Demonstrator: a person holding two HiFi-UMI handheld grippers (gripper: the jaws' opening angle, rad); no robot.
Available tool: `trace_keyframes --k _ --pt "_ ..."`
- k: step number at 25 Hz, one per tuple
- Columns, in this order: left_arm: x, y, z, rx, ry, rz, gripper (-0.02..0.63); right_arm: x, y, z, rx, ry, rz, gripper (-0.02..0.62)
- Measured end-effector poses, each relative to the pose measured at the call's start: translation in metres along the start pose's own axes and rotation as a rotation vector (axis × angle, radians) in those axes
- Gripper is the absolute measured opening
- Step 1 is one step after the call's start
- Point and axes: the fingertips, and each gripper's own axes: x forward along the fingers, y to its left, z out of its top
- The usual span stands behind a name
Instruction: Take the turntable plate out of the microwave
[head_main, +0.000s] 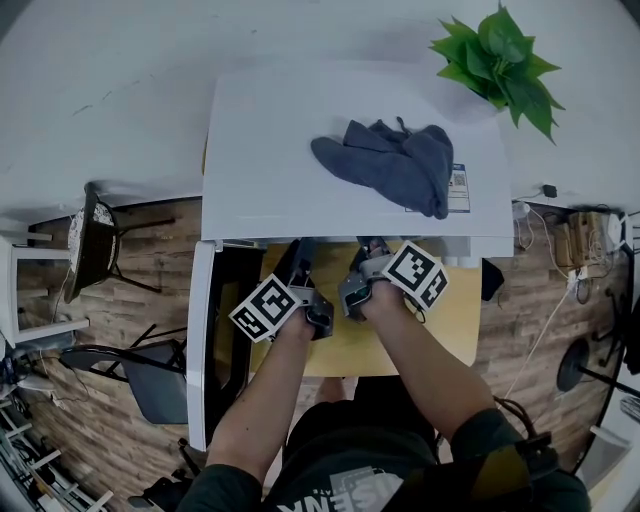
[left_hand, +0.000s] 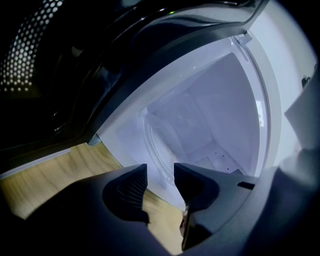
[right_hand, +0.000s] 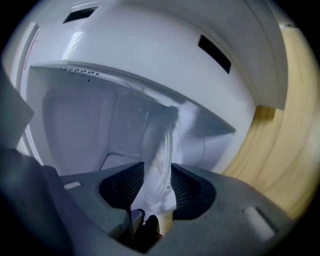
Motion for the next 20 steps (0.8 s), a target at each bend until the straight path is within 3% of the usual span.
trace_keyframes --k 8,15,20 --pt "0.002 -0.013 0.003 -0.005 -0.01 -0.043 0.166 0.002 0.0 0.004 0.035 -0.001 0.051 0.129" --pt "0.018 -0.025 -0.01 -0.073 0.053 -0.106 0.159 0.001 0.0 0.005 0.064 0.004 0.099 0.124" --pt "0.027 -0.031 -0.01 -0.142 0.031 -0.154 0.133 0.001 0.008 0.006 0.067 0.012 0.154 0.094"
